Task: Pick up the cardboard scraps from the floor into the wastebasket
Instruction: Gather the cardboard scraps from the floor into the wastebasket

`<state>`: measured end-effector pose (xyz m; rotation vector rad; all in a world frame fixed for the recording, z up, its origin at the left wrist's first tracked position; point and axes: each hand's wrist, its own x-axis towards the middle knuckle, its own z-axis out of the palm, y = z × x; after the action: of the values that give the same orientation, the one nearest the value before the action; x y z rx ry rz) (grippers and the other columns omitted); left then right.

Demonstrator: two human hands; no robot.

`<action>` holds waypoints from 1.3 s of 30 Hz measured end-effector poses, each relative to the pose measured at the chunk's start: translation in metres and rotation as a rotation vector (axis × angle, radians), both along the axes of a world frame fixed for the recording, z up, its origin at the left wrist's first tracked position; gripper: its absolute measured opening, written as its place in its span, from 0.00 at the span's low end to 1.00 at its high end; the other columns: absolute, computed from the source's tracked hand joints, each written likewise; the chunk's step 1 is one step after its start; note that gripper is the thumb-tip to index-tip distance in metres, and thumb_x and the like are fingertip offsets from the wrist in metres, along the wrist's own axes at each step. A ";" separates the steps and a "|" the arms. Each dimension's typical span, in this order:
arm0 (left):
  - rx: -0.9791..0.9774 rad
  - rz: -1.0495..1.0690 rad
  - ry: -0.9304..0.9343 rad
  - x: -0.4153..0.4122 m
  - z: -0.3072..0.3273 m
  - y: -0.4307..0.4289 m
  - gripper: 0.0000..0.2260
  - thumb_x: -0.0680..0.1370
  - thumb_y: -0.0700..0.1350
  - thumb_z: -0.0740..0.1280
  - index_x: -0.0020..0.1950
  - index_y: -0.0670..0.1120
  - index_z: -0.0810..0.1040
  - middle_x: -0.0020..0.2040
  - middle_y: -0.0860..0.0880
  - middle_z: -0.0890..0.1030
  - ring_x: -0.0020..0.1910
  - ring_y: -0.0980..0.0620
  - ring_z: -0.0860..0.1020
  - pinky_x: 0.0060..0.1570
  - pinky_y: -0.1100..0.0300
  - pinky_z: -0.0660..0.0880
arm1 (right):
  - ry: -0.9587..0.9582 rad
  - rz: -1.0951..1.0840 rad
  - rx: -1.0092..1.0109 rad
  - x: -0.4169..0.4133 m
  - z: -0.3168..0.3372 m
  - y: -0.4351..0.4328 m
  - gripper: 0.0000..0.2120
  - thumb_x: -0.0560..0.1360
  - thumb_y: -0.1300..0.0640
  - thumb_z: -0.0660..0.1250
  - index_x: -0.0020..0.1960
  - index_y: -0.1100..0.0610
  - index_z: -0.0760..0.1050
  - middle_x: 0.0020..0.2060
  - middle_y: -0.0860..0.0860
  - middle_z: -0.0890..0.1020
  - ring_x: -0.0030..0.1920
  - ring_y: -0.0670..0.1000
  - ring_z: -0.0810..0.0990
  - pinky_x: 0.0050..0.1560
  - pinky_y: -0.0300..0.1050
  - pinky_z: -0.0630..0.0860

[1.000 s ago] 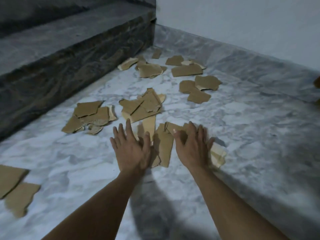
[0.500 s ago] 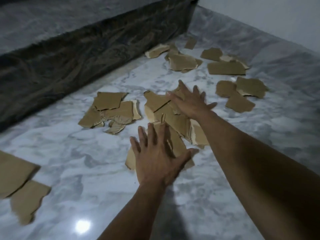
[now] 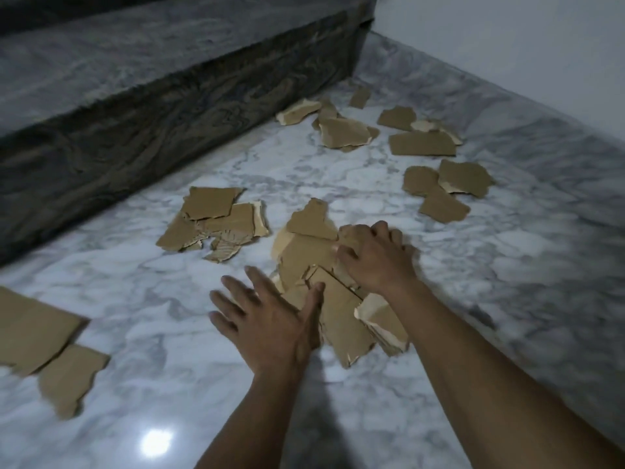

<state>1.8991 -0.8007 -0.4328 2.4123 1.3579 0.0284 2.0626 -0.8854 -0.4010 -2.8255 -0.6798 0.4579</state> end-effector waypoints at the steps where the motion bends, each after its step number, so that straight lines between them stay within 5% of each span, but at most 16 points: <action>1: -0.003 0.012 0.038 -0.003 0.002 0.001 0.52 0.69 0.81 0.45 0.81 0.47 0.48 0.81 0.36 0.48 0.79 0.32 0.46 0.75 0.35 0.50 | 0.015 -0.006 0.030 -0.010 -0.001 -0.001 0.29 0.80 0.35 0.54 0.72 0.53 0.65 0.68 0.57 0.66 0.68 0.62 0.63 0.66 0.60 0.63; 5: 0.012 0.047 -0.028 -0.003 0.015 0.010 0.44 0.67 0.79 0.60 0.70 0.47 0.66 0.69 0.39 0.65 0.65 0.34 0.66 0.59 0.42 0.69 | 0.145 -0.058 0.163 -0.039 0.004 0.001 0.29 0.79 0.34 0.59 0.70 0.55 0.65 0.65 0.58 0.67 0.64 0.62 0.69 0.60 0.54 0.71; 8: -0.181 0.033 -0.136 -0.003 0.022 0.021 0.37 0.66 0.73 0.69 0.61 0.47 0.71 0.64 0.40 0.68 0.58 0.34 0.72 0.53 0.47 0.73 | 0.292 -0.108 0.317 -0.052 0.005 -0.003 0.25 0.76 0.41 0.68 0.68 0.50 0.67 0.62 0.52 0.71 0.60 0.56 0.75 0.56 0.49 0.74; 10: -0.352 0.007 -0.214 -0.004 0.027 0.025 0.39 0.64 0.73 0.71 0.64 0.48 0.71 0.63 0.41 0.72 0.57 0.36 0.76 0.54 0.49 0.76 | 0.417 -0.214 0.529 -0.066 0.004 -0.010 0.22 0.75 0.47 0.72 0.65 0.45 0.69 0.62 0.49 0.75 0.60 0.52 0.77 0.60 0.51 0.76; 13: -0.481 -0.073 -0.333 -0.006 0.041 0.020 0.41 0.64 0.71 0.73 0.70 0.52 0.67 0.61 0.45 0.80 0.58 0.40 0.79 0.58 0.45 0.77 | 0.510 -0.351 0.844 -0.083 0.010 -0.028 0.22 0.70 0.53 0.74 0.59 0.35 0.72 0.63 0.47 0.77 0.59 0.51 0.80 0.59 0.57 0.80; 18: -0.783 -0.189 -0.568 -0.001 0.076 -0.016 0.55 0.64 0.63 0.80 0.80 0.62 0.46 0.66 0.47 0.80 0.60 0.47 0.81 0.63 0.43 0.75 | 0.470 -0.442 1.062 -0.091 0.052 -0.076 0.33 0.72 0.57 0.74 0.73 0.38 0.70 0.68 0.43 0.73 0.67 0.50 0.76 0.63 0.56 0.78; 24: -0.677 -0.473 -0.767 0.018 0.162 -0.082 0.47 0.68 0.55 0.80 0.80 0.59 0.58 0.75 0.53 0.71 0.70 0.50 0.73 0.66 0.49 0.74 | 0.289 -0.413 1.057 -0.092 0.143 -0.154 0.31 0.76 0.61 0.73 0.75 0.44 0.69 0.73 0.52 0.70 0.72 0.52 0.71 0.66 0.57 0.75; 27: -0.721 -0.591 -0.881 0.031 0.210 -0.128 0.34 0.68 0.48 0.82 0.68 0.64 0.69 0.57 0.58 0.82 0.53 0.58 0.82 0.49 0.62 0.79 | 0.174 -0.409 1.053 -0.093 0.199 -0.204 0.32 0.76 0.62 0.73 0.76 0.46 0.69 0.71 0.50 0.72 0.71 0.49 0.72 0.66 0.49 0.75; 29: -0.742 -0.686 -0.924 0.041 0.242 -0.165 0.29 0.69 0.43 0.81 0.63 0.58 0.71 0.50 0.57 0.83 0.46 0.62 0.83 0.42 0.68 0.78 | 0.100 -0.437 1.050 -0.098 0.237 -0.242 0.32 0.75 0.63 0.74 0.76 0.48 0.69 0.69 0.50 0.74 0.67 0.48 0.75 0.58 0.38 0.78; 32: -0.794 -0.756 -0.926 0.055 0.284 -0.228 0.33 0.64 0.48 0.83 0.64 0.53 0.70 0.52 0.53 0.84 0.49 0.55 0.84 0.53 0.54 0.82 | -0.023 -0.506 1.025 -0.113 0.292 -0.304 0.33 0.75 0.66 0.73 0.77 0.53 0.68 0.66 0.50 0.75 0.60 0.45 0.76 0.44 0.24 0.74; 35: -0.796 -0.851 -0.925 0.059 0.320 -0.306 0.37 0.59 0.58 0.82 0.64 0.56 0.71 0.53 0.53 0.84 0.51 0.52 0.83 0.56 0.49 0.80 | -0.115 -0.621 1.011 -0.133 0.339 -0.375 0.32 0.75 0.67 0.72 0.77 0.54 0.68 0.65 0.49 0.77 0.57 0.46 0.78 0.49 0.33 0.77; 39: -0.860 -0.956 -0.862 0.043 0.357 -0.419 0.36 0.66 0.55 0.81 0.70 0.51 0.69 0.55 0.55 0.76 0.55 0.52 0.76 0.54 0.57 0.73 | -0.225 -0.824 0.874 -0.169 0.377 -0.476 0.29 0.76 0.61 0.72 0.74 0.47 0.71 0.66 0.47 0.77 0.63 0.50 0.75 0.57 0.45 0.75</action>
<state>1.9425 -1.2194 -0.0758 1.6866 -0.2111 0.1658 1.8935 -1.3618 -0.0239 -2.0408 0.2587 -0.2578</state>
